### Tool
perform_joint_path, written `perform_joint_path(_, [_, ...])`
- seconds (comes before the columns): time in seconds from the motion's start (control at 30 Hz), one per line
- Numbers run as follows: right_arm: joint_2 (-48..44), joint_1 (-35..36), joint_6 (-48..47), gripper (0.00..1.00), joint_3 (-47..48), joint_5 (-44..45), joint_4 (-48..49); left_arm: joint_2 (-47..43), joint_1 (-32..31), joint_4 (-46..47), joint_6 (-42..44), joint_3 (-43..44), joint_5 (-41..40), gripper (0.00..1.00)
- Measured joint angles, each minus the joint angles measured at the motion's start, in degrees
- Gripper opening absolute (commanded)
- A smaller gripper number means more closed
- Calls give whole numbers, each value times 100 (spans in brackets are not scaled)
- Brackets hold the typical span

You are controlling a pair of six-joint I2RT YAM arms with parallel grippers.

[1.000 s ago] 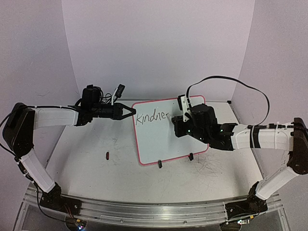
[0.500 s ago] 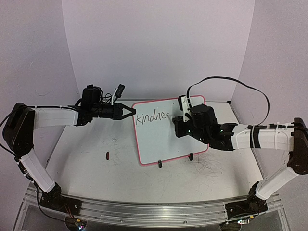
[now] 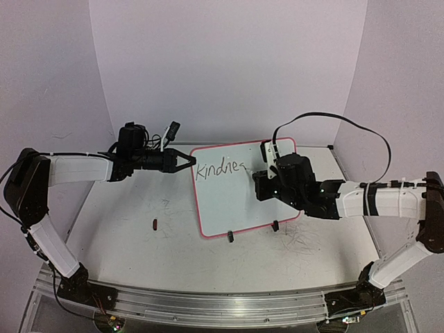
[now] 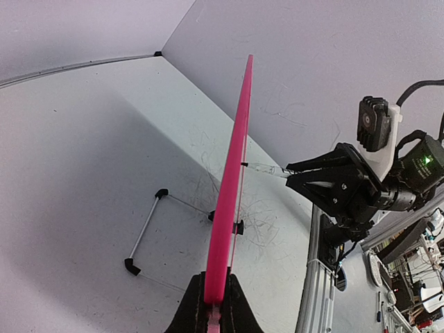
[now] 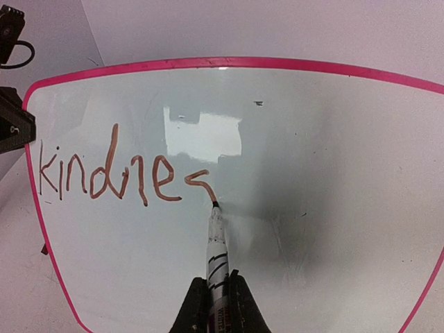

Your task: Write a sentence on the whiteboard

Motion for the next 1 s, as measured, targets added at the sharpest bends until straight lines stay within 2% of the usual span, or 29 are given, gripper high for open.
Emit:
perform_joint_path(0.73, [165, 145, 103, 0, 175, -147, 45, 0, 0, 2, 0, 0, 0, 0])
perform_joint_path(1.0, [-179, -168, 105, 0, 37, -113, 51, -9, -4, 0, 7, 0, 8, 0])
